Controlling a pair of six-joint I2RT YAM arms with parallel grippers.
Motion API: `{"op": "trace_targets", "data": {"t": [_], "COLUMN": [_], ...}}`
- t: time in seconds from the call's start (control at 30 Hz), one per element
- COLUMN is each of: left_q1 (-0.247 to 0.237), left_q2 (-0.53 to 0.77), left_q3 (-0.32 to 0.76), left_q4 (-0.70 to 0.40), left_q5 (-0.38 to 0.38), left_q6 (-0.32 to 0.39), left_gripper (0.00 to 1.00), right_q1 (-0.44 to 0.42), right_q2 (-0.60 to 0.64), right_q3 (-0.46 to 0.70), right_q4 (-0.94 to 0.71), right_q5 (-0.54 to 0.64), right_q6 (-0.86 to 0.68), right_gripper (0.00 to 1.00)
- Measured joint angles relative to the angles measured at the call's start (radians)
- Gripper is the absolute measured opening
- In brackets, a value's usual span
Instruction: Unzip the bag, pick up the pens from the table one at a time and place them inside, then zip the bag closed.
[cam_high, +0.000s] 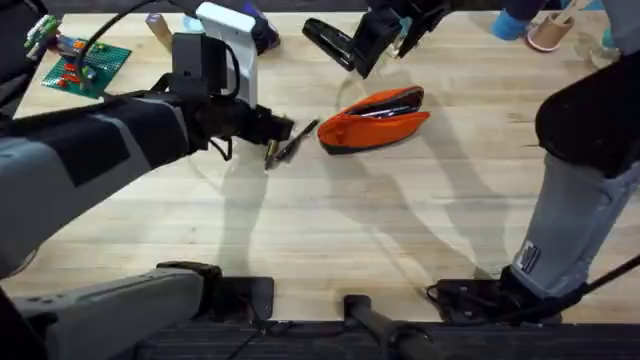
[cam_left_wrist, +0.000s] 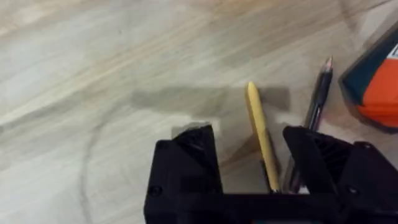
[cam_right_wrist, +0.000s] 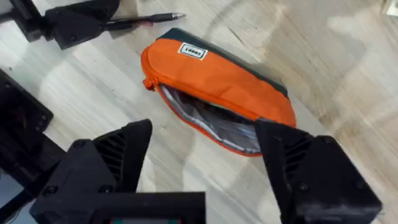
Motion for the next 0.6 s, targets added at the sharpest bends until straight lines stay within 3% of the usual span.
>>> {"op": "trace_targets", "data": {"t": [0.6], "left_q1": [0.000], "left_q2": [0.027], "left_q3": [0.000], "left_q4": [-0.080], "left_q5": [0.011], "left_q6": [-0.014], "left_gripper": [0.617], "right_q1": [0.000], "right_q2": [0.000], "right_q3": [0.000], "right_q4": [0.000], "right_q5": [0.000], "right_q6": [0.000], "right_gripper": [0.996]}}
